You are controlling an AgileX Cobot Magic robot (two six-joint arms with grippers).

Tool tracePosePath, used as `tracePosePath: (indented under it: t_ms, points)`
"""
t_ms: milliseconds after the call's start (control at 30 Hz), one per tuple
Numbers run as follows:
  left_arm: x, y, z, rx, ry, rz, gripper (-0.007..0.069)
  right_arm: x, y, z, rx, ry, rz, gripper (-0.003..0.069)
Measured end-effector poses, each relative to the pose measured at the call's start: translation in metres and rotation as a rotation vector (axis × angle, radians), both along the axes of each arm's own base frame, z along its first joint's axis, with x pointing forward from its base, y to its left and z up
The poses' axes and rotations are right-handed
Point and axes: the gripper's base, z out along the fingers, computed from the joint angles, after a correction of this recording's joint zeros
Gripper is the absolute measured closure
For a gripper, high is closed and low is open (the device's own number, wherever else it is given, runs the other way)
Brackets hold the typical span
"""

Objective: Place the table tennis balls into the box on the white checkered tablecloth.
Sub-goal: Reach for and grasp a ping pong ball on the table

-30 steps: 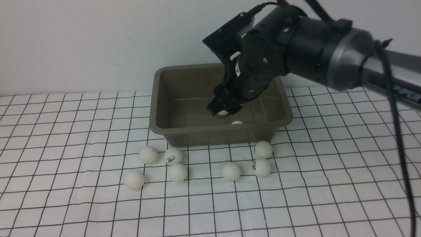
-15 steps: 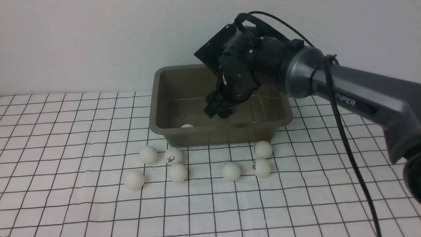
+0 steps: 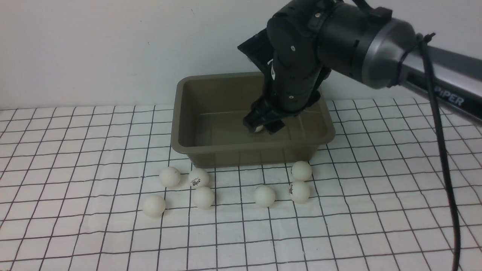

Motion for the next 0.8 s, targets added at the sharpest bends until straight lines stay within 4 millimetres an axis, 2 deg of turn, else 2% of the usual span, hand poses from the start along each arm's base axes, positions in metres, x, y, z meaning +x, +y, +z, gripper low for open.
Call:
tracePosePath:
  t_ms: [100,233,433,533,800]
  points:
    - [0.000,0.000,0.000,0.000,0.000,0.000,0.0629,-0.006,0.006,0.001,0.065,0.061,0.042,0.0256]
    - [0.000,0.000,0.000,0.000,0.000,0.000,0.0629,-0.016,0.015,-0.008,0.148,0.163,0.092,0.0258]
    - [0.000,0.000,0.000,0.000,0.000,0.000,0.0629,-0.029,0.012,-0.043,0.126,0.302,0.097,0.0258]
    - [0.000,0.000,0.000,0.000,0.000,0.000,0.0629,-0.032,0.010,-0.053,0.106,0.333,0.092,0.0258]
    - [0.000,0.000,0.000,0.000,0.000,0.000,0.0629,-0.034,0.009,-0.058,0.097,0.347,0.096,0.0258]
